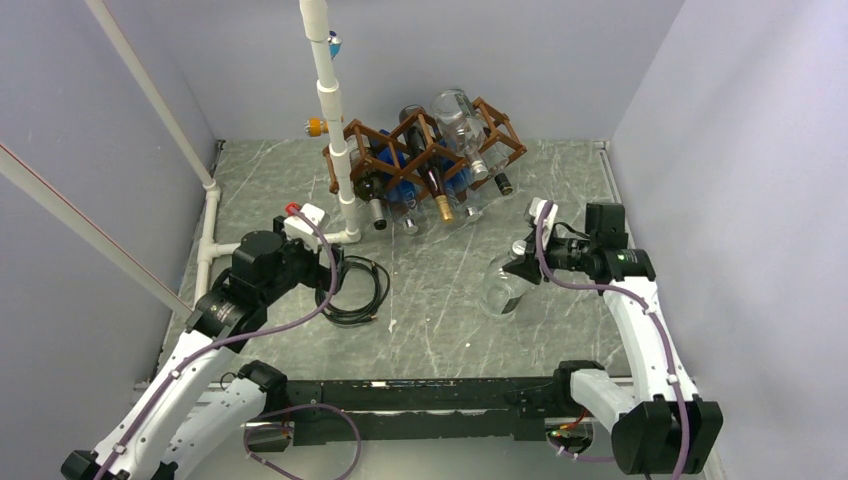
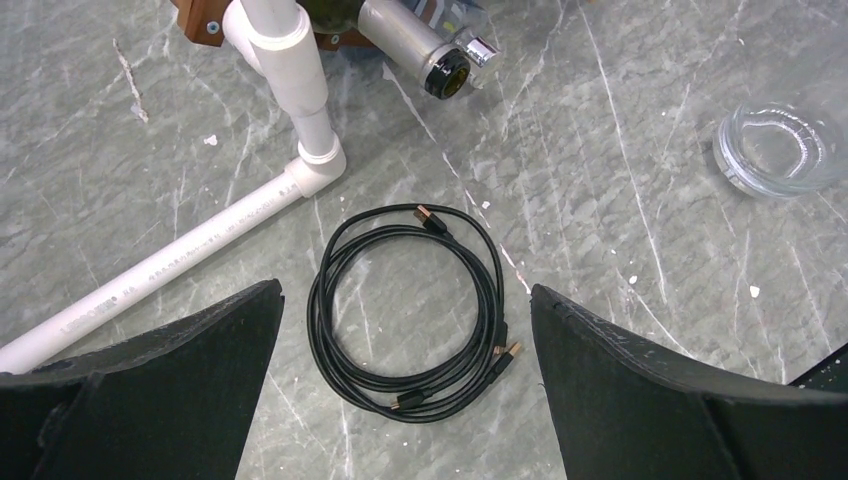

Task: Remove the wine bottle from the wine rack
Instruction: Move the wine bottle to the corner of the board, then pick up the wine bottle from the wine rack.

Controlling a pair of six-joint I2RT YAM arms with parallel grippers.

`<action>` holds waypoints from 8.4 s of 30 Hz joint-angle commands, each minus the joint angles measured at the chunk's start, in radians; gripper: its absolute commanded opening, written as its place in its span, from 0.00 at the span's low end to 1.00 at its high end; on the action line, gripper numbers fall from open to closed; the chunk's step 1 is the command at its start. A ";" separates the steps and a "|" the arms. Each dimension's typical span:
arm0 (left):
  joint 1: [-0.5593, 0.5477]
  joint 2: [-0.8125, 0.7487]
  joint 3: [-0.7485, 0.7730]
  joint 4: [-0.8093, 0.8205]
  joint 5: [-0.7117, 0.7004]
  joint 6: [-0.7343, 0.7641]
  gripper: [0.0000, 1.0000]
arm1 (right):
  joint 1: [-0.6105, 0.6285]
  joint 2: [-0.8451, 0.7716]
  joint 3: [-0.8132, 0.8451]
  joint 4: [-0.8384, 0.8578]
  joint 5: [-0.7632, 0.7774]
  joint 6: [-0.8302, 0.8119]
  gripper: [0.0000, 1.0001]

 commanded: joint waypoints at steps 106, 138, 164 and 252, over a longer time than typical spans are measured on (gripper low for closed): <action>0.157 -0.149 -0.025 0.102 0.165 -0.037 1.00 | -0.103 0.825 0.888 0.665 0.670 0.606 0.90; 0.171 -0.183 -0.026 0.105 0.179 -0.043 0.99 | 0.114 0.635 0.866 0.286 0.408 0.431 1.00; 0.185 -0.185 -0.028 0.110 0.198 -0.046 1.00 | 0.242 0.736 0.855 0.355 0.771 0.736 1.00; 0.196 -0.196 -0.029 0.112 0.207 -0.046 0.99 | 0.366 0.834 0.903 0.360 1.013 0.905 0.00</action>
